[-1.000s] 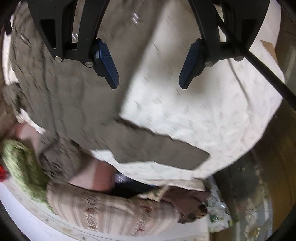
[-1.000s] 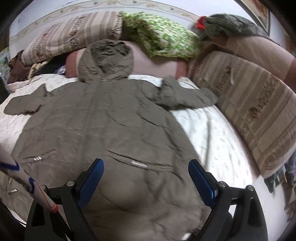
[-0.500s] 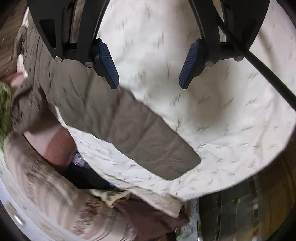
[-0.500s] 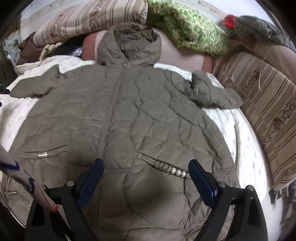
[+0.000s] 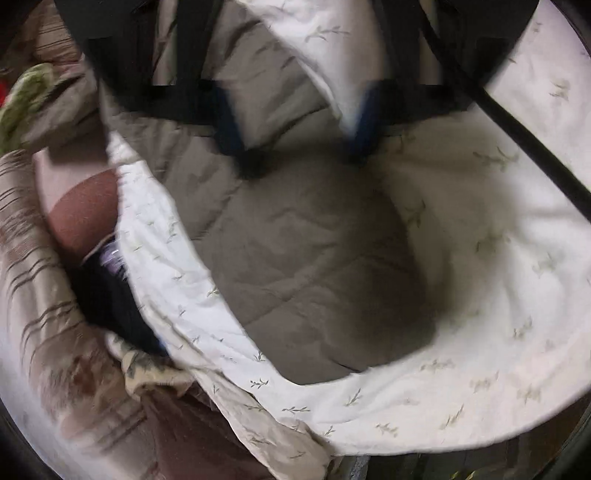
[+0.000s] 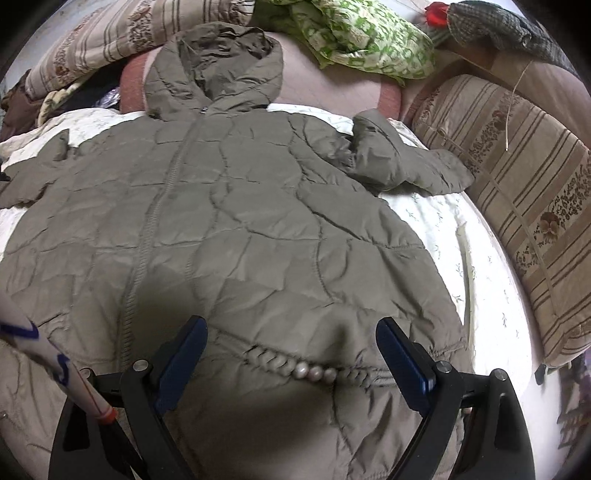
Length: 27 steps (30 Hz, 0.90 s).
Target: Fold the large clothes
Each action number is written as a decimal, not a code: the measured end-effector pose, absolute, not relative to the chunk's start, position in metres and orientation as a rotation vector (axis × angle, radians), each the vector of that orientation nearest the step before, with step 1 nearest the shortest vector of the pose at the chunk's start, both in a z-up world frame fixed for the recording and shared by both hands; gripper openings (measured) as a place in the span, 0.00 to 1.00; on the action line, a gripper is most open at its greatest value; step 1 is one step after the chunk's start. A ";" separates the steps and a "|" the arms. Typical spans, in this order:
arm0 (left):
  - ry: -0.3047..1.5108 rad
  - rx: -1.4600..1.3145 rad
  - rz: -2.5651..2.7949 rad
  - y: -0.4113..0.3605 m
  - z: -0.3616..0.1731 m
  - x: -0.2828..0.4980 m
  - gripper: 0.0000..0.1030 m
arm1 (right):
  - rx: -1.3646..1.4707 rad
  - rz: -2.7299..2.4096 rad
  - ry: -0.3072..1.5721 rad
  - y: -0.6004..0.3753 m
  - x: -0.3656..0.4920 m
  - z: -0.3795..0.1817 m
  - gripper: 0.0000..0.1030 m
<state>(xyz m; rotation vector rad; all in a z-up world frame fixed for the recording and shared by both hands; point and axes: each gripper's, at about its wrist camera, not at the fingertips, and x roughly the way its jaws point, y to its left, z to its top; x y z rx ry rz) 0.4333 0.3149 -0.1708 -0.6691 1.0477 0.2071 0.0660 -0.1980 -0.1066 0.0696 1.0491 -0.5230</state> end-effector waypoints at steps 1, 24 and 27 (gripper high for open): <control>1.065 -0.650 0.208 0.312 -0.168 0.436 0.17 | 0.076 -0.531 1.047 -0.201 0.066 -0.107 0.92; 0.934 -0.017 -0.481 -0.110 -0.045 0.237 0.40 | 0.262 -0.562 0.893 -0.244 -0.022 -0.051 0.91; 0.931 0.033 -0.509 -0.121 -0.057 0.201 0.52 | 0.285 -0.564 0.882 -0.256 -0.036 -0.042 0.91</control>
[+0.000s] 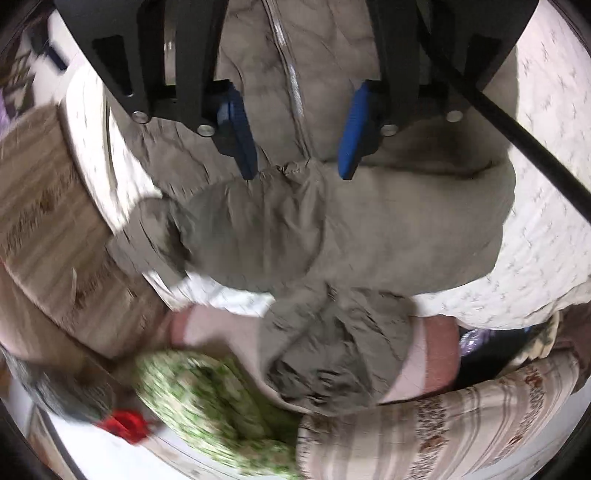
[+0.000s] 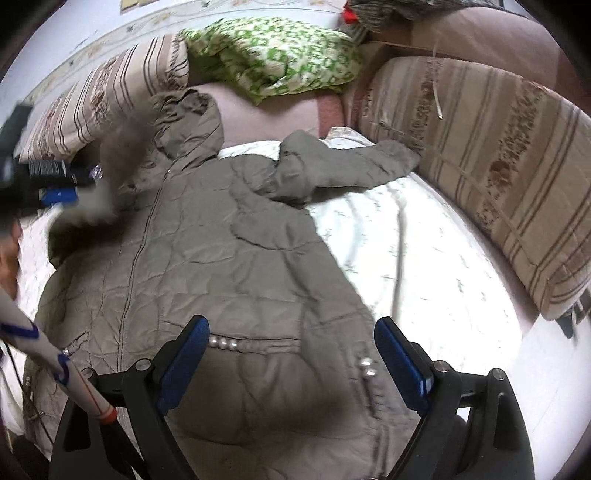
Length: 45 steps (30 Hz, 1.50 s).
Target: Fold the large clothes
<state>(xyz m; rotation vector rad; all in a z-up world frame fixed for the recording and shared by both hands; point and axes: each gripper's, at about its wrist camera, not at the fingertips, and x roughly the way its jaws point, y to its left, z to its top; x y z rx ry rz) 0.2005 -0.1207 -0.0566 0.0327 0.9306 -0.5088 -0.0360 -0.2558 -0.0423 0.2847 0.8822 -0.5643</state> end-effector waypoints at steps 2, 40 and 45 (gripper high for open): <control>0.928 0.048 -0.508 -0.114 -0.059 0.179 0.57 | 0.276 -0.563 0.876 -0.260 -0.039 -0.039 0.91; 0.930 0.042 -0.189 -0.006 -0.140 0.184 0.57 | 0.469 -0.546 0.992 -0.375 0.188 -0.091 0.47; 0.955 -0.007 -0.244 -0.015 -0.151 0.179 0.57 | 0.541 -0.711 0.921 -0.464 0.128 -0.087 0.66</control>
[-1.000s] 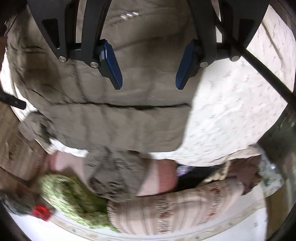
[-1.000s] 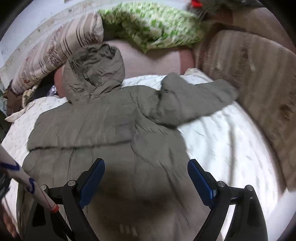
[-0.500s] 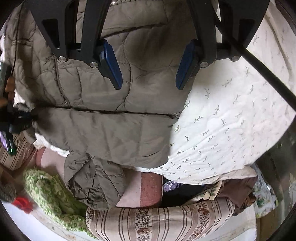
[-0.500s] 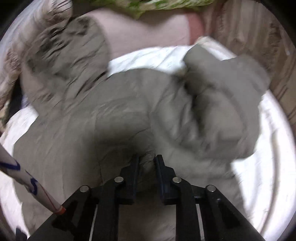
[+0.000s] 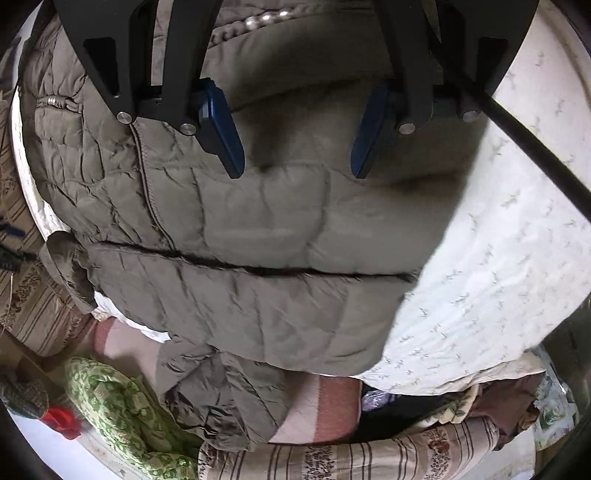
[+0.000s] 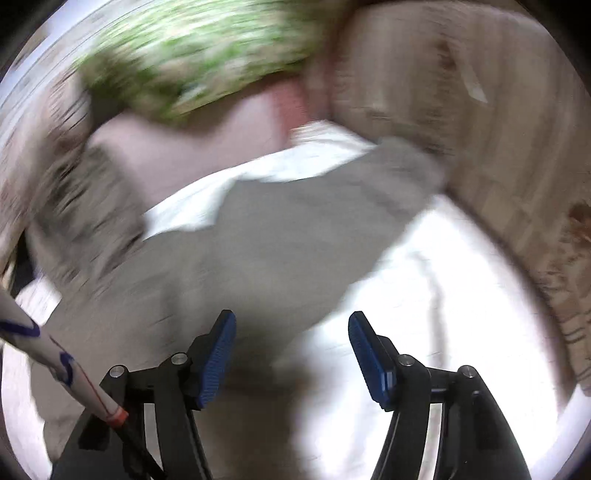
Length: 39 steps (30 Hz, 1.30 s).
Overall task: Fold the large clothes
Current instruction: 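Grasp the other sleeve cuff with the right tool and lift it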
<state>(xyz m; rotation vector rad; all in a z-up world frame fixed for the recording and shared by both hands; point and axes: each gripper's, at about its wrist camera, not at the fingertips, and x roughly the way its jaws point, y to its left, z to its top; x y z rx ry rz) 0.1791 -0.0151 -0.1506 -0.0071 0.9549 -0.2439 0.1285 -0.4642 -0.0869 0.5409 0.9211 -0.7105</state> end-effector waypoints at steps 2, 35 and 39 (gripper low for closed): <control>0.945 0.008 -0.249 -0.022 -0.154 0.178 0.57 | 0.637 -0.778 0.918 -0.508 0.106 -0.101 0.50; 0.930 0.054 -0.229 -0.030 -0.152 0.177 0.73 | 0.571 -0.991 0.653 -0.626 0.136 0.034 0.10; 0.834 0.032 -0.125 0.006 -0.117 0.173 0.73 | 0.465 -0.850 0.599 -0.552 0.155 0.110 0.10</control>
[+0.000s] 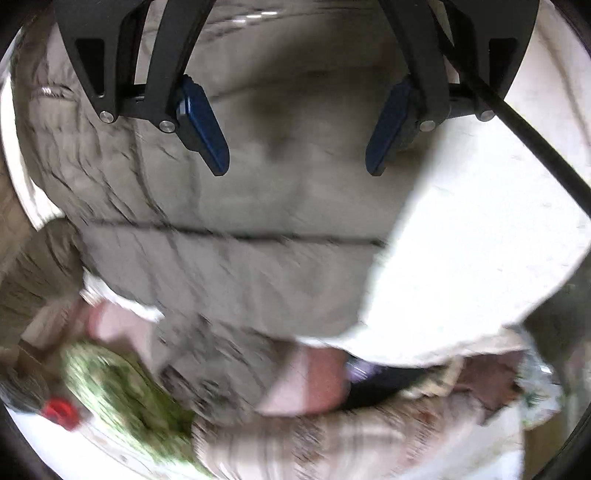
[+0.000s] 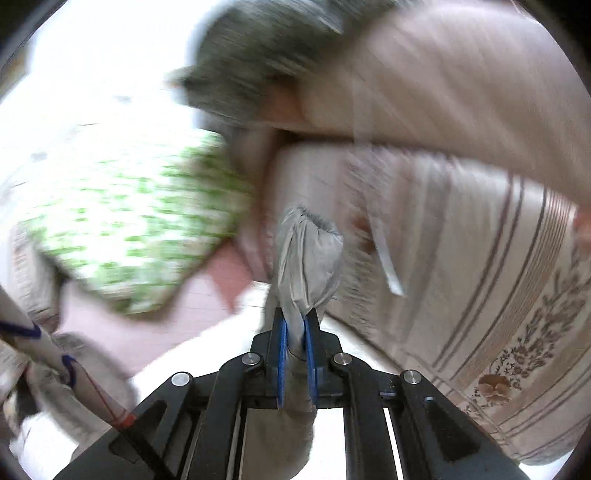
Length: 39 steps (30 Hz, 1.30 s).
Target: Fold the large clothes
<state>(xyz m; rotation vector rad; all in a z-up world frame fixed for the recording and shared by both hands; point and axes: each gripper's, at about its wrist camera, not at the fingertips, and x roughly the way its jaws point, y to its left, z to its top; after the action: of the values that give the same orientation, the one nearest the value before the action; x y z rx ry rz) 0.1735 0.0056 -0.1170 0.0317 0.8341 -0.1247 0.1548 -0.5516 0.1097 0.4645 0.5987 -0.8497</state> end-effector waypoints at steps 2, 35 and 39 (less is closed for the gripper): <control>0.820 0.051 -0.043 0.024 -0.109 0.177 0.73 | 0.426 -0.757 0.587 -0.507 0.167 0.135 0.10; 0.863 -0.224 0.224 0.154 -0.104 0.209 0.73 | -0.047 -0.064 0.984 -0.085 0.272 -0.043 0.69; 0.877 -0.200 0.222 0.149 -0.108 0.212 0.73 | 0.133 -0.115 1.109 -0.102 0.326 -0.089 0.33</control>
<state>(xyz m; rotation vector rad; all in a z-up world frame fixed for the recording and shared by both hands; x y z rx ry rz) 0.2119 0.1494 -0.1078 -0.1999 0.8766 0.2224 0.3260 -0.1023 -0.0891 0.1330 1.1086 -0.1149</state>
